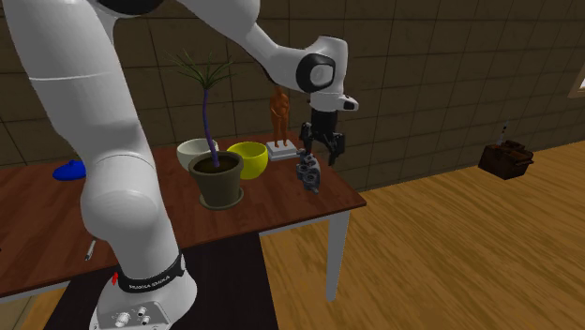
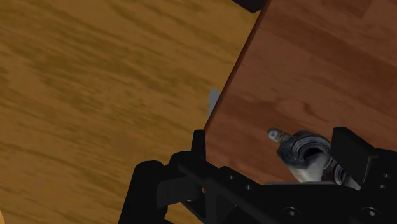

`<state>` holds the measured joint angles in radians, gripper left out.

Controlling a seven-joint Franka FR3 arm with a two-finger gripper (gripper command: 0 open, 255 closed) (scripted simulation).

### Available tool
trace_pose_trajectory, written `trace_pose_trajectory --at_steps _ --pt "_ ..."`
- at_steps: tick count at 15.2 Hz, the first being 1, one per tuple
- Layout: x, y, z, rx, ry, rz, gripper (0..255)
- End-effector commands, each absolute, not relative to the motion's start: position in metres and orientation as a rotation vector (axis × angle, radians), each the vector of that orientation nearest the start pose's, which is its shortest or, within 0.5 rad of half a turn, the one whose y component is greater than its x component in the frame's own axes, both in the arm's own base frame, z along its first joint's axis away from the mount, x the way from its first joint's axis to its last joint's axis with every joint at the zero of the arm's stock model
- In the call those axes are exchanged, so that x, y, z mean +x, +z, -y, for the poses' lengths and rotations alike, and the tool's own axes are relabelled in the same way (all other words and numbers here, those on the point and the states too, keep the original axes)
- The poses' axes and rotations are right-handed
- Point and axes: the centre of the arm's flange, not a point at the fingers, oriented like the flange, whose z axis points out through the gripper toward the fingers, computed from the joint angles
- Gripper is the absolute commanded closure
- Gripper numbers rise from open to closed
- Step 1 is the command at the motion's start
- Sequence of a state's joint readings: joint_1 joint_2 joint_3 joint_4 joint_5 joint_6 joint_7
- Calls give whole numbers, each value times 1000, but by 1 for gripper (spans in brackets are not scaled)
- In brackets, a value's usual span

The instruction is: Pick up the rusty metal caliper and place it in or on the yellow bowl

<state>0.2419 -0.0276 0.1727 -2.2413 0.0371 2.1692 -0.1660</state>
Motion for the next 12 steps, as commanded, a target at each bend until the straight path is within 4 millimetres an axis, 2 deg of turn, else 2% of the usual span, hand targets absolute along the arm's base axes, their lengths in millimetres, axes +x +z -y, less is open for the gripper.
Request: trace_pose_trajectory --at_steps 1,8,12 --pt "476 360 -231 -2977 71 909 0" --pt "498 314 -305 -2898 61 1067 0" --pt "499 296 -310 -2893 61 1077 0"
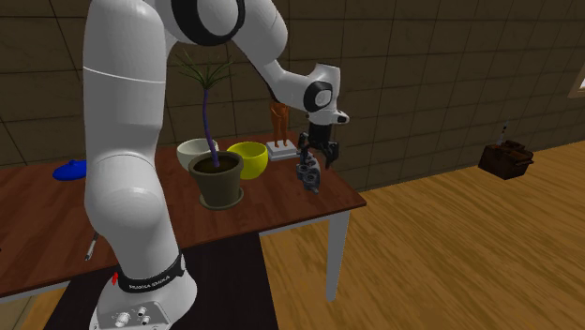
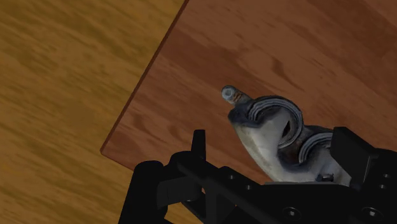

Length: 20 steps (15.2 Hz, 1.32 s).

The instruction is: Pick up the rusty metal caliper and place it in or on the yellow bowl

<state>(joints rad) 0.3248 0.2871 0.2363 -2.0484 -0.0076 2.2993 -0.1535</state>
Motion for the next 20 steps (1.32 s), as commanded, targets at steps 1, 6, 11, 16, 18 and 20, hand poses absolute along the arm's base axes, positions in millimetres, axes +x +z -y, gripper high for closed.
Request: trace_pose_trajectory --at_steps 1,6,11,16,18,20 --pt "498 290 -311 -2893 61 1077 0" --pt "497 272 -311 -2892 61 1077 0" --pt "497 272 -311 -2893 61 1077 0" --pt "497 272 -311 -2893 61 1077 255" --pt "497 272 -311 -2893 61 1077 255" --pt "497 272 -311 -2893 61 1077 255"
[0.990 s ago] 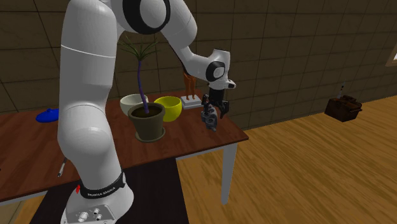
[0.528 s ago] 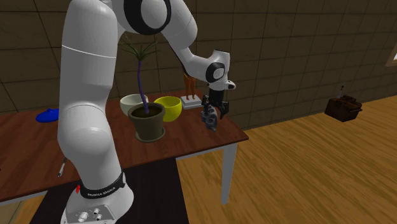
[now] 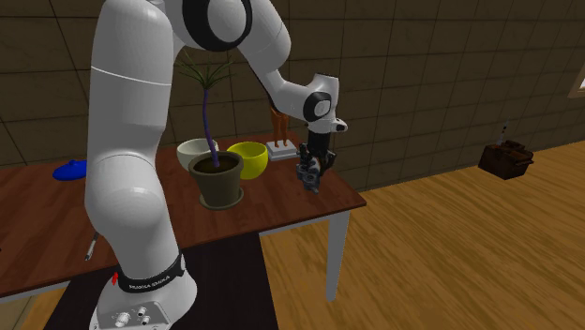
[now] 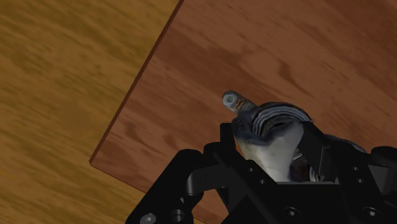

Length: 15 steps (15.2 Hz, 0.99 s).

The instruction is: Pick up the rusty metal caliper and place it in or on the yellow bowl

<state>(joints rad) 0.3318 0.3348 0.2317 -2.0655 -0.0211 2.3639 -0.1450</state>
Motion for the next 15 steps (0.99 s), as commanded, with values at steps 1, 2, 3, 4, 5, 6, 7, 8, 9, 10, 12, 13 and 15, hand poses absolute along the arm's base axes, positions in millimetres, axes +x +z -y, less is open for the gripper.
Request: trace_pose_trajectory --at_steps 1,2,3,4,5,6,7,8,9,10,12,13,15 --pt "497 272 -311 -2893 61 1077 255" --pt "497 272 -311 -2893 61 1077 255" --pt "497 277 -311 -2892 61 1077 255" --pt "497 282 -311 -2892 61 1077 255" --pt "497 287 -311 -2893 61 1077 255" --pt "497 293 -311 -2893 61 1077 255" --pt "497 298 -311 -2893 61 1077 255" --pt "497 303 -311 -2893 61 1077 255" --pt "497 309 -311 -2893 61 1077 255" --pt "497 314 -311 -2893 61 1077 255" --pt "497 324 -311 -2893 61 1077 255" --pt "497 330 -311 -2893 61 1077 255" --pt "497 340 -311 -2893 61 1077 255"
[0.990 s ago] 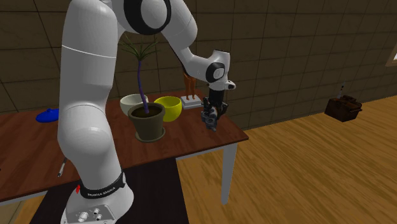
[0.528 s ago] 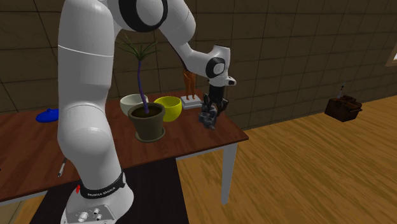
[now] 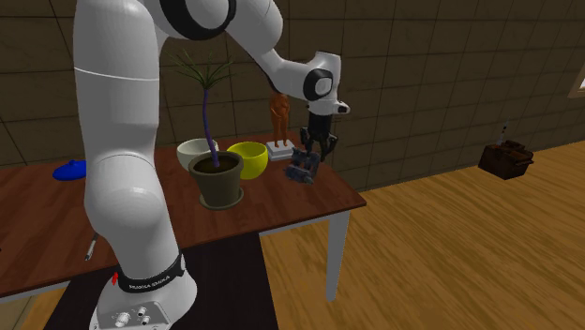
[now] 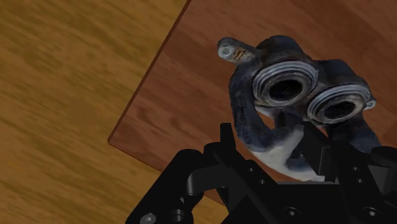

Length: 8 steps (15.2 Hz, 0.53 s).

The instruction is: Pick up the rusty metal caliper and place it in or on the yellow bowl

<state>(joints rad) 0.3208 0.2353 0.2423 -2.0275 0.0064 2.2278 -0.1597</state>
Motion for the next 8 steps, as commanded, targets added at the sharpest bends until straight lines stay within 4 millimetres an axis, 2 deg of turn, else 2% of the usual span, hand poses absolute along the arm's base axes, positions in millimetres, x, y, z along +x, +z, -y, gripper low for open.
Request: trace_pose_trajectory --at_steps 1,8 --pt "497 346 -311 -2893 61 1077 255" --pt "497 383 -311 -2893 61 1077 255"
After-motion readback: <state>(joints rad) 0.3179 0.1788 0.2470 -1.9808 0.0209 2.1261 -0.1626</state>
